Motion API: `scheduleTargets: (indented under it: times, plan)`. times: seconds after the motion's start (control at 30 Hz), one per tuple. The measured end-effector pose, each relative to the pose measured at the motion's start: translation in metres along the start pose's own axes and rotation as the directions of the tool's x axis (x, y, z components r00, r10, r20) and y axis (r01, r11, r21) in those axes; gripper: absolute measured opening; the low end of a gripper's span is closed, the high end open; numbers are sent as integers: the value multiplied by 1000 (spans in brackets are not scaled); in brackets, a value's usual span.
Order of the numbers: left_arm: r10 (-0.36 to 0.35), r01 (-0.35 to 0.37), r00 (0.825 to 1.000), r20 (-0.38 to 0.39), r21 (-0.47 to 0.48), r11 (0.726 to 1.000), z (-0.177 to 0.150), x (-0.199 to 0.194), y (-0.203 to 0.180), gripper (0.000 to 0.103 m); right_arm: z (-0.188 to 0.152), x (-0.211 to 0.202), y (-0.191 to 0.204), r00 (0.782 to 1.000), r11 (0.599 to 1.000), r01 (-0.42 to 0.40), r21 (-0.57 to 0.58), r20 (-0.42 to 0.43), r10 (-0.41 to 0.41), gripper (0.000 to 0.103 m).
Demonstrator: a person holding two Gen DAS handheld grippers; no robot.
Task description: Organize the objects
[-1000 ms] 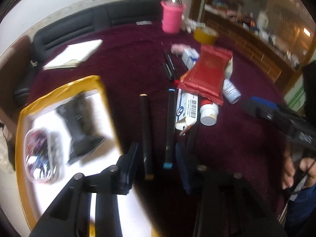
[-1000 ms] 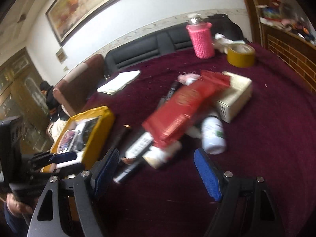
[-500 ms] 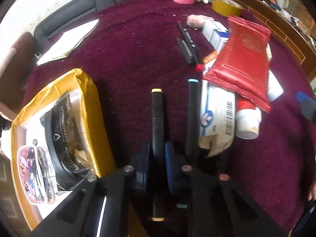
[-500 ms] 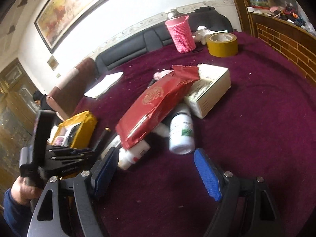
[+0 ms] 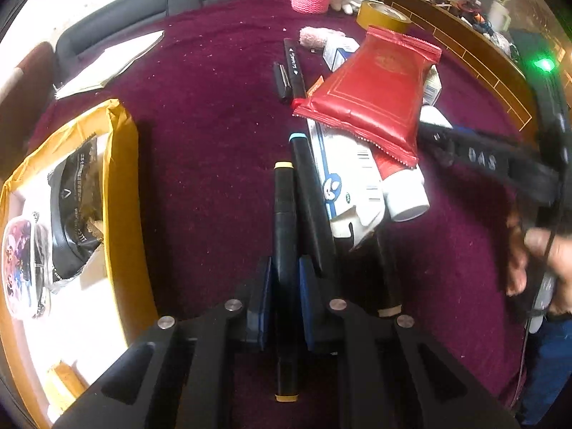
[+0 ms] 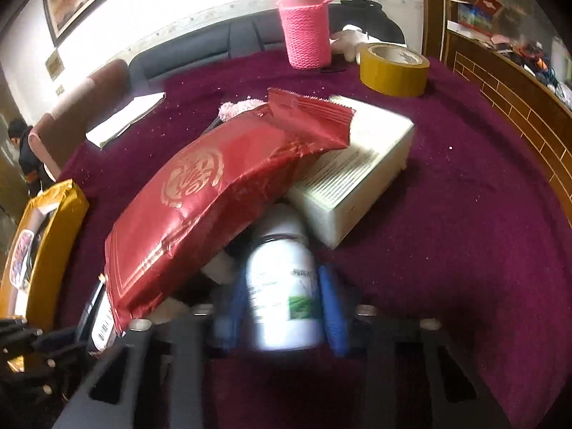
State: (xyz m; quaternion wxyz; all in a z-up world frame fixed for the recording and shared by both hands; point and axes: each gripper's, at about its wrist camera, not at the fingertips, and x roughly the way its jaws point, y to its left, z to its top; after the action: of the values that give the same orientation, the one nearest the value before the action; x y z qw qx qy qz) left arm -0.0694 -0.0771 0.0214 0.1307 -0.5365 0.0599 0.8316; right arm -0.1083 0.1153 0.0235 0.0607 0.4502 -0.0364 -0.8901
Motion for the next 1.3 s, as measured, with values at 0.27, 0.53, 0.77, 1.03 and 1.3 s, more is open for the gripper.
scheduleTargets:
  times: [0.27,0.53,0.77,1.03,1.3]
  plan:
    - [-29,30,999,42,-27,999,-17,-9,-2,14,-42,-46,0,998,998,-52,-19,29,52,37]
    - [-13,15,996,85,-26,1000,-41,-24,-5,14,-79,-88,7,987,989,-145,-4,66,145,37]
    - [13,-14,989,145,6,1000,-54,-45,-14,14,-89,-101,32,976,979,-201,-42,75,204,38]
    - [11,-12,983,185,7,1000,-65,-60,-10,14,-94,-106,55,971,972,-223,-71,70,228,38]
    - [-10,15,970,242,-20,1000,-74,-85,7,14,-92,-112,84,969,966,-230,-118,68,239,38]
